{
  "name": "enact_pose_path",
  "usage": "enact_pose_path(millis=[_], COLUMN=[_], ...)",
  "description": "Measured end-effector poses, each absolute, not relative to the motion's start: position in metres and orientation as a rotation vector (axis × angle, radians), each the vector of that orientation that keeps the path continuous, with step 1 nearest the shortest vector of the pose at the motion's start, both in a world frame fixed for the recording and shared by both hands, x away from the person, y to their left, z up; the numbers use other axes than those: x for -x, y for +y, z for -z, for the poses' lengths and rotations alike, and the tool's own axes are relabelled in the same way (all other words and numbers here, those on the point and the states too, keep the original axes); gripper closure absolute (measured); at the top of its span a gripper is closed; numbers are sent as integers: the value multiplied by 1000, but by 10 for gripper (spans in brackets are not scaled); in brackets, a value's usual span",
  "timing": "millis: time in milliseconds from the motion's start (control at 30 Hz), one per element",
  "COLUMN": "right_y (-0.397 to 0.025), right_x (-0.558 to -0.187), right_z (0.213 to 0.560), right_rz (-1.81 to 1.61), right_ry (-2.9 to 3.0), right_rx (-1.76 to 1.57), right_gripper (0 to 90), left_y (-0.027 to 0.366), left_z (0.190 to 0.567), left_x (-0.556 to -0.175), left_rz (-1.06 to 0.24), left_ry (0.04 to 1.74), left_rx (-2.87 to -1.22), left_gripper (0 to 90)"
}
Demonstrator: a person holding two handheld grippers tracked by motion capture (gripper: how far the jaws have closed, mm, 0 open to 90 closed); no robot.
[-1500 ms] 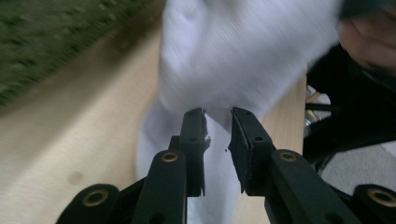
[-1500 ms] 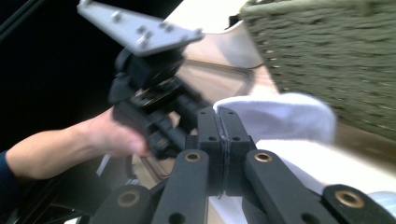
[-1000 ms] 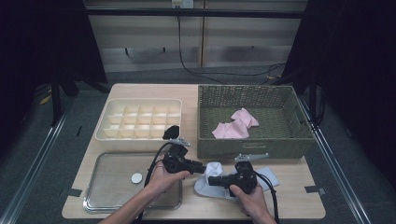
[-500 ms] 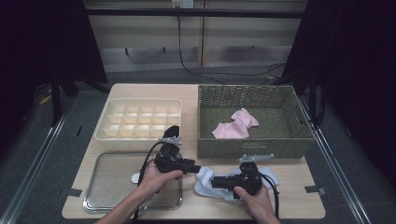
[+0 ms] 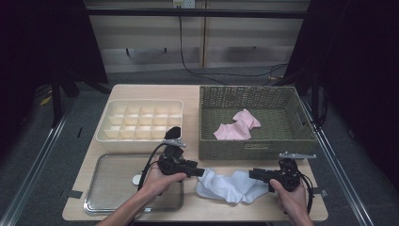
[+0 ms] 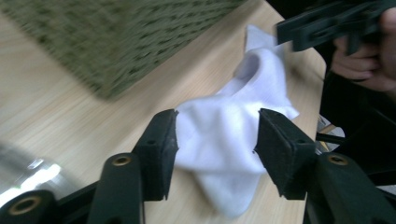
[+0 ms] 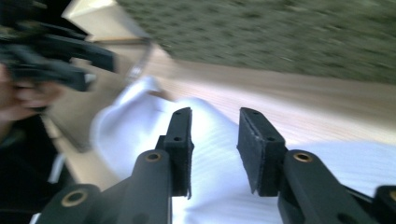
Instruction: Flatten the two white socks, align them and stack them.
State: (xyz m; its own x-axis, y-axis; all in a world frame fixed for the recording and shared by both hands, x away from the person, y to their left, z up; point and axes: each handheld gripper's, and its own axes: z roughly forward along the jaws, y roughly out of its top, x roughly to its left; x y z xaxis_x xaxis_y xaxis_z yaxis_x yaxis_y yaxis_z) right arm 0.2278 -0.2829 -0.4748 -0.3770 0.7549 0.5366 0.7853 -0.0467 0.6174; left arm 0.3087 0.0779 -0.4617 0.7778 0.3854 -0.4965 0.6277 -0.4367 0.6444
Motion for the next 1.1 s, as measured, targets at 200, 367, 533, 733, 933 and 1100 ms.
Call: enact_pose_path(millis=[200,367,533,733,933,1100], right_y=[-294,-289,-288,-285,-285,-285], right_x=[-225,-230,-233,-232,-225,-221], right_z=[486,494,497,497,486,478], right_rz=[1399,1347,1340,1362,1451,1479], right_ry=[-2129,-2160,-2132,-2099,-2080,-2086], right_rx=[1809,1801,1815,1781,1750,1738], right_gripper=[582,537,528,782,817,816], left_y=[59,56,48,47,48,47], left_z=[468,475,478,481,482,484], left_x=[-304,-301,-295,-295,-296,-293], left_rz=[364,356,404,363,336,313], left_ry=[733,731,683,678,654,641], left_rx=[-2096,-2119,-2125,-2138,-2136,-2172], left_gripper=[435,431,360,475,619,854])
